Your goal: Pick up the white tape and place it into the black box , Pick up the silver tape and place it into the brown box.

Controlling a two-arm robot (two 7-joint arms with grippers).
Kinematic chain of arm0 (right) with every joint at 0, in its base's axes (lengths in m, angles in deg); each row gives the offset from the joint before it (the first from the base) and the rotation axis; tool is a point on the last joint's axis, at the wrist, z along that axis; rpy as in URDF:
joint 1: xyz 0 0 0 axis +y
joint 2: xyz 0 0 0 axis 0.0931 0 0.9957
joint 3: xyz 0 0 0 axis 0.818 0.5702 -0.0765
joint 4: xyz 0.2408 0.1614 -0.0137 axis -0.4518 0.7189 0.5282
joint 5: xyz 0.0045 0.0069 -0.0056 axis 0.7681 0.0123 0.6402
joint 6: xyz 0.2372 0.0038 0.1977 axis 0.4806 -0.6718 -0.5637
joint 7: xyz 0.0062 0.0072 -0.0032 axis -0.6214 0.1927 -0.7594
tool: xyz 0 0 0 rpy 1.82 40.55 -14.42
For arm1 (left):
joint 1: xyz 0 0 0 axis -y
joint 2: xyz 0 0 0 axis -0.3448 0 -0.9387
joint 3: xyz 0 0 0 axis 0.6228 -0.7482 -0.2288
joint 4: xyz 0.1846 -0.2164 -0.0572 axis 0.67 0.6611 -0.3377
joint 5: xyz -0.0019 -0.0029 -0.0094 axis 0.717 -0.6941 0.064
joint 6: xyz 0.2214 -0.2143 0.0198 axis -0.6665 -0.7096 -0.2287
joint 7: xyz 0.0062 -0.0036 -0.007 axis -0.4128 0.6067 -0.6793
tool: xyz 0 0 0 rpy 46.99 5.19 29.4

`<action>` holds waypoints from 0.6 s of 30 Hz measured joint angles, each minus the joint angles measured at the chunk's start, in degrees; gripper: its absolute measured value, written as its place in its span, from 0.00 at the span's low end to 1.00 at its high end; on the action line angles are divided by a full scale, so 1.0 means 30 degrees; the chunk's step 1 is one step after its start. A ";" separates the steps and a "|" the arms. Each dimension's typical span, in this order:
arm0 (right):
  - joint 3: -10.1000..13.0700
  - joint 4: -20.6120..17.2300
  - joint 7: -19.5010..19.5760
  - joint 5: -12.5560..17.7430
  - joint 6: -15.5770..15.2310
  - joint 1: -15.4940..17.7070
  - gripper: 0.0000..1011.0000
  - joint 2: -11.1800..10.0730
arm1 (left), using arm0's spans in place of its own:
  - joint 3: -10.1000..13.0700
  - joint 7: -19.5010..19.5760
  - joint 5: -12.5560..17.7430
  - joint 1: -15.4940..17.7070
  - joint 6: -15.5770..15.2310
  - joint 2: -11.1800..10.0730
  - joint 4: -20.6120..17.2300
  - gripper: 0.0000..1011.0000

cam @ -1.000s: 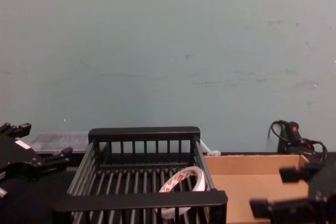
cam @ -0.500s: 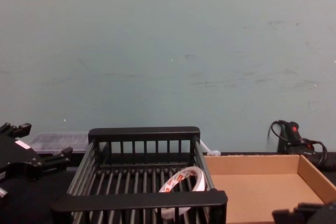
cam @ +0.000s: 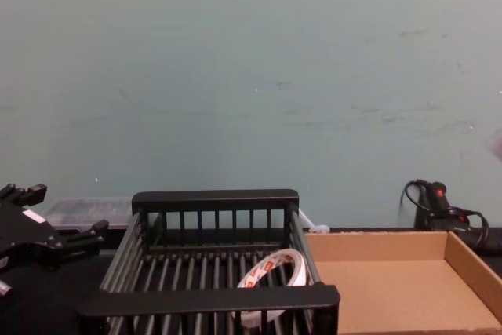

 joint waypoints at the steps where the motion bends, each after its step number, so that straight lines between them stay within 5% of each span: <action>1: -0.0101 0.0090 0.0001 -0.0011 -0.0017 -0.0076 0.99 0.0033 | -0.0001 0.0000 0.0001 0.0000 0.0000 0.0000 -0.0001 0.99; 18: -0.0950 0.0811 -0.0155 -0.0396 -0.0195 -0.0678 0.99 0.0221 | 0.0000 0.0001 0.0000 0.0000 0.0001 0.0000 0.0000 0.99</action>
